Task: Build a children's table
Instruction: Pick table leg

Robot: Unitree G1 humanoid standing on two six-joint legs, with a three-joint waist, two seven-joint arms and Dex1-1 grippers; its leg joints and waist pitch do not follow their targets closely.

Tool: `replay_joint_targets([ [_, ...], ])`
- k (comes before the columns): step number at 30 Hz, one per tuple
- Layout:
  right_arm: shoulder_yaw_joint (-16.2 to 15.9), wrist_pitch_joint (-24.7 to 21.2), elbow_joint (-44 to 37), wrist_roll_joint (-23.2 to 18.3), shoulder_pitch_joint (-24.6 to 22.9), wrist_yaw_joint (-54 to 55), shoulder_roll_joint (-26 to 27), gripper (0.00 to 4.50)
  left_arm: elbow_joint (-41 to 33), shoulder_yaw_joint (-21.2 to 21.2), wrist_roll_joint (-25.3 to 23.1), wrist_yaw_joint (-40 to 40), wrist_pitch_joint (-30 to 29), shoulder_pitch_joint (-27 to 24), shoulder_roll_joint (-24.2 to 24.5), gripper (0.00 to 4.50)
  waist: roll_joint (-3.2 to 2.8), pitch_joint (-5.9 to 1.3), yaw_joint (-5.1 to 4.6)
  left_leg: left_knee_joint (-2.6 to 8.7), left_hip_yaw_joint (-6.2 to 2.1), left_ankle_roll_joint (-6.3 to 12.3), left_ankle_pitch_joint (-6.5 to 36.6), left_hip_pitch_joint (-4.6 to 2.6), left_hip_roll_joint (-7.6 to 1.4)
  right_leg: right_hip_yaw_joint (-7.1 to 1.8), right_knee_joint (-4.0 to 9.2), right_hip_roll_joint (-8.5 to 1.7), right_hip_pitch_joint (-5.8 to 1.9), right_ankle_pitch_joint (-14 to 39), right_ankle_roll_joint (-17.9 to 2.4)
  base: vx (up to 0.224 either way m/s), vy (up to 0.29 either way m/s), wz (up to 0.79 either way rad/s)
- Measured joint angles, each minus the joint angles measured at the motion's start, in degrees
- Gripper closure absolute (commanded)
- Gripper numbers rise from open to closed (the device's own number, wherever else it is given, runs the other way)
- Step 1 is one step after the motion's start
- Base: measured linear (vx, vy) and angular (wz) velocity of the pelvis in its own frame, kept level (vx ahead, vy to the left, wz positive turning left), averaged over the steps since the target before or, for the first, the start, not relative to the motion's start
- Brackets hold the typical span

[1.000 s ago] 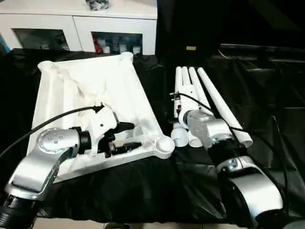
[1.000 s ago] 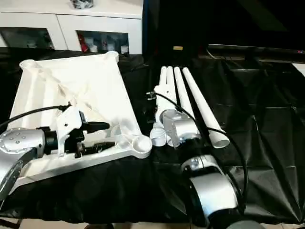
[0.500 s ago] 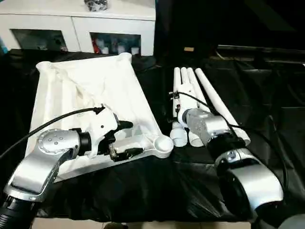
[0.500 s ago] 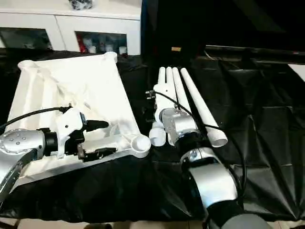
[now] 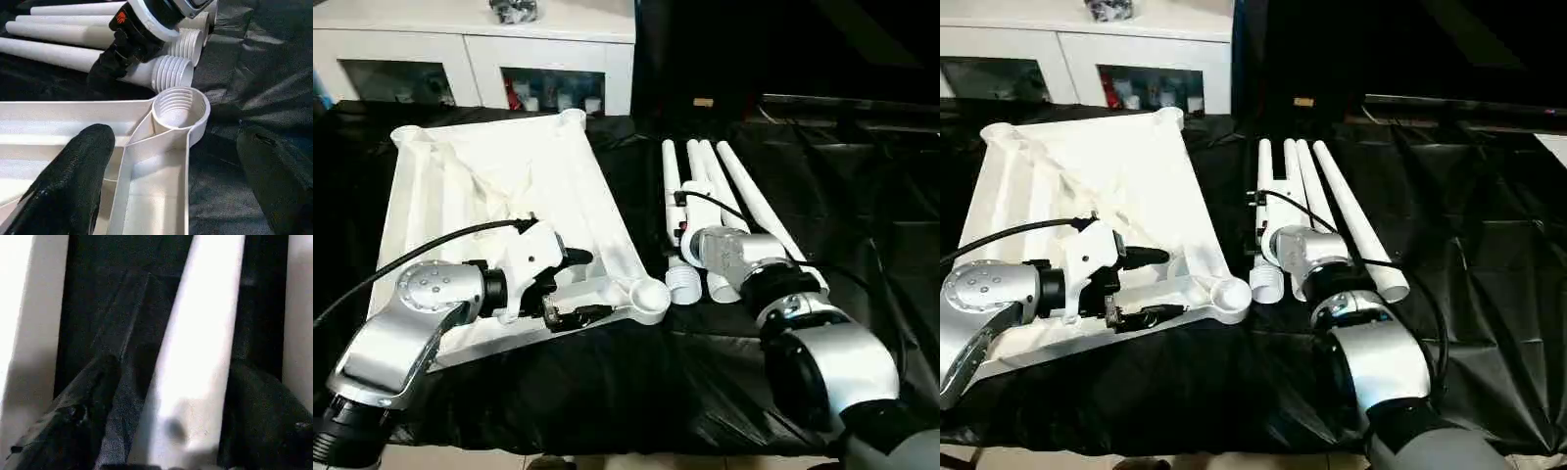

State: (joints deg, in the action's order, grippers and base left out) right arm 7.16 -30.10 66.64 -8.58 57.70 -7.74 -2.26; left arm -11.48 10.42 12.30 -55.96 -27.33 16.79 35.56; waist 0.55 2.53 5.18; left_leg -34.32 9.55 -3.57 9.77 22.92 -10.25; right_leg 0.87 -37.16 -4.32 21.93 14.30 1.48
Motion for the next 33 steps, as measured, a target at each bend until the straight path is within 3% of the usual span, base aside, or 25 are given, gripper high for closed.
replay_joint_targets([
  [18, 6.06, -1.3, 2.23, -3.66, 0.25, 1.08, -1.38, 2.56, 1.72, 1.29, -3.47, 4.8, 2.5, 3.78, -2.48, 0.0, 0.3, -0.2, 0.31, -0.04, 0.06, 0.0, -0.02, 0.0, -0.07, 0.04, 0.0, 0.0, -0.05, -0.08, -0.07, 0.0, 0.0, 0.0],
  [25, 8.48, 1.86, 2.04, -5.56, -1.06, -1.5, -1.83, 2.65, 4.12, 0.94, -3.83, 7.4, 2.04, 5.18, -5.05, 0.0, 0.3, -0.19, 0.42, -0.06, 0.1, 0.01, -0.03, 0.0, -0.11, 0.04, 0.0, 0.0, -0.05, -0.24, -0.08, 0.0, 0.0, 0.0],
  [28, 8.26, 6.51, -0.29, -5.54, -3.0, -6.44, -1.69, 2.66, 7.66, -1.37, -3.5, 11.89, 0.08, 8.76, -8.29, 0.0, 0.16, -0.1, 0.44, -0.06, 0.14, 0.07, -0.11, 0.06, -0.14, 0.05, 0.01, 0.0, 0.02, -0.42, -0.12, 0.0, 0.0, 0.0],
  [33, 8.8, 2.97, -10.79, -10.9, -6.69, -16.35, -2.8, 2.68, 12.2, -8.5, 0.81, 20.77, -5.63, 16.19, -16.55, 0.0, 0.01, 0.04, 0.75, -0.07, 0.19, 0.45, -0.42, 0.14, -0.16, 0.05, 0.08, -0.01, 0.03, -0.53, -0.08, 0.0, 0.0, 0.0],
])
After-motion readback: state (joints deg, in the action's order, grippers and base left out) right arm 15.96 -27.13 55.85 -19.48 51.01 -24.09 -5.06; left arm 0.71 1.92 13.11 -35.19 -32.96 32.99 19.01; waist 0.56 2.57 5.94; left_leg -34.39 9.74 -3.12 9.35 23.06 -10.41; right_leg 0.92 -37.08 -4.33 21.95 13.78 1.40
